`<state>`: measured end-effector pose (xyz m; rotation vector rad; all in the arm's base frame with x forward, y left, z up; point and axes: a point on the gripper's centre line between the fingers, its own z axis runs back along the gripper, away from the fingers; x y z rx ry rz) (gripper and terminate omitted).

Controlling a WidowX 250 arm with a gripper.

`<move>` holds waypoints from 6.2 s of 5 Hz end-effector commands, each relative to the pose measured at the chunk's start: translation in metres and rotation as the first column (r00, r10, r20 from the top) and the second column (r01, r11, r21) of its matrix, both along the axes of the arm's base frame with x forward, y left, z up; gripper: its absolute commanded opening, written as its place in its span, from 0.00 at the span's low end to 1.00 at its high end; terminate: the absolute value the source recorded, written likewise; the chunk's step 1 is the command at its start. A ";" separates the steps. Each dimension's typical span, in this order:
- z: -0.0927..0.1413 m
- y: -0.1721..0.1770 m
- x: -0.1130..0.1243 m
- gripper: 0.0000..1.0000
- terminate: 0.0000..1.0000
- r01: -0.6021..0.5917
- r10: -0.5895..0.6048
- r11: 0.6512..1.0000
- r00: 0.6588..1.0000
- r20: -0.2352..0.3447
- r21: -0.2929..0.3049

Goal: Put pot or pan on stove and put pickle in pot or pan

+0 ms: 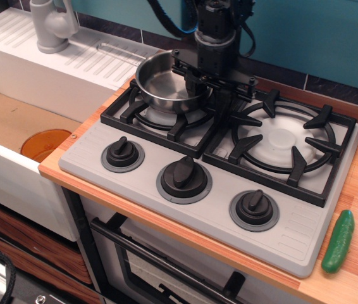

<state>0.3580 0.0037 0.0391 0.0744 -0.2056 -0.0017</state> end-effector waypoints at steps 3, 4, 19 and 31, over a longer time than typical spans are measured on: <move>0.055 -0.016 0.016 0.00 0.00 -0.017 0.016 1.000 0.999 0.030 0.025; 0.088 -0.025 0.012 0.00 0.00 0.007 -0.007 1.000 1.000 -0.018 0.024; 0.089 -0.168 -0.057 1.00 0.00 0.005 -0.003 0.994 1.000 -0.020 0.109; -0.034 -0.201 -0.093 1.00 0.00 -0.024 0.008 0.994 0.988 0.152 0.104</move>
